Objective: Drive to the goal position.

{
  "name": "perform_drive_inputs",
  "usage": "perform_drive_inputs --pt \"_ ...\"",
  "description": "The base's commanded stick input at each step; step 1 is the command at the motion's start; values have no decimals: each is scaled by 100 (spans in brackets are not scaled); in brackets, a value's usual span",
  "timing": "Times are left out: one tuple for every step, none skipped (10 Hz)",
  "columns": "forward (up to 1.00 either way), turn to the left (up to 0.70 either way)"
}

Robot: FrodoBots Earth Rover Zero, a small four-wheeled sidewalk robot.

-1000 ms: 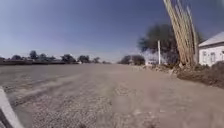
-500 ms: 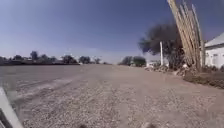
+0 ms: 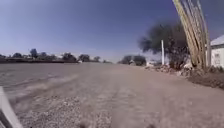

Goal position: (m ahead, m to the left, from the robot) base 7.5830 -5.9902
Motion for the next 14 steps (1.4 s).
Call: perform_drive_inputs --pt "70 0" --pt "70 0" --pt "70 0" --pt "70 0" --pt "70 0" --pt "70 0" --pt "70 0" --pt "70 0" --pt "70 0" --pt "70 0" --pt "70 0" --pt "70 0" --pt "70 0" --pt "70 0"
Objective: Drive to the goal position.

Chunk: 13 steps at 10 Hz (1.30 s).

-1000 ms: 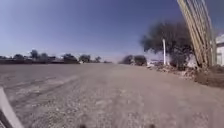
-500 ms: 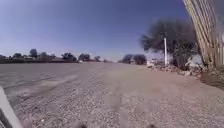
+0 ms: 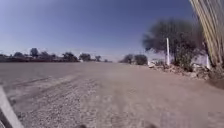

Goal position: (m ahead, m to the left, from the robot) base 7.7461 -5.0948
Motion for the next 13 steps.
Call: perform_drive_inputs --pt "70 0" --pt "70 0" --pt "70 0" --pt "70 0" --pt "70 0" --pt "70 0" --pt "70 0" --pt "70 0" --pt "70 0" --pt "70 0" --pt "70 0" --pt "70 0" --pt "70 0"
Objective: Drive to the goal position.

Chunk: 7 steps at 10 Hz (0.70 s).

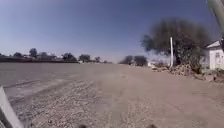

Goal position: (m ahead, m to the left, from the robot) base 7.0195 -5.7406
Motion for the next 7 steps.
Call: perform_drive_inputs --pt "70 0" --pt "70 0" --pt "70 0" --pt "70 0" --pt "70 0" --pt "70 0" --pt "70 0"
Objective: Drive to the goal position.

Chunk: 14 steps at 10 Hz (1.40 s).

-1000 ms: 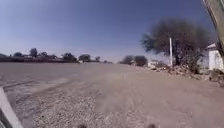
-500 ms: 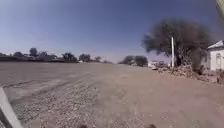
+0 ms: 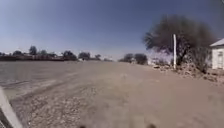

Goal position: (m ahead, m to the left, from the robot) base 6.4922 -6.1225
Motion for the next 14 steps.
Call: perform_drive_inputs --pt "70 0" --pt "70 0" --pt "70 0" --pt "70 0" --pt "70 0" --pt "70 0" --pt "70 0" --pt "70 0" --pt "70 0" --pt "70 0" --pt "70 0" --pt "70 0" --pt "70 0" --pt "70 0"
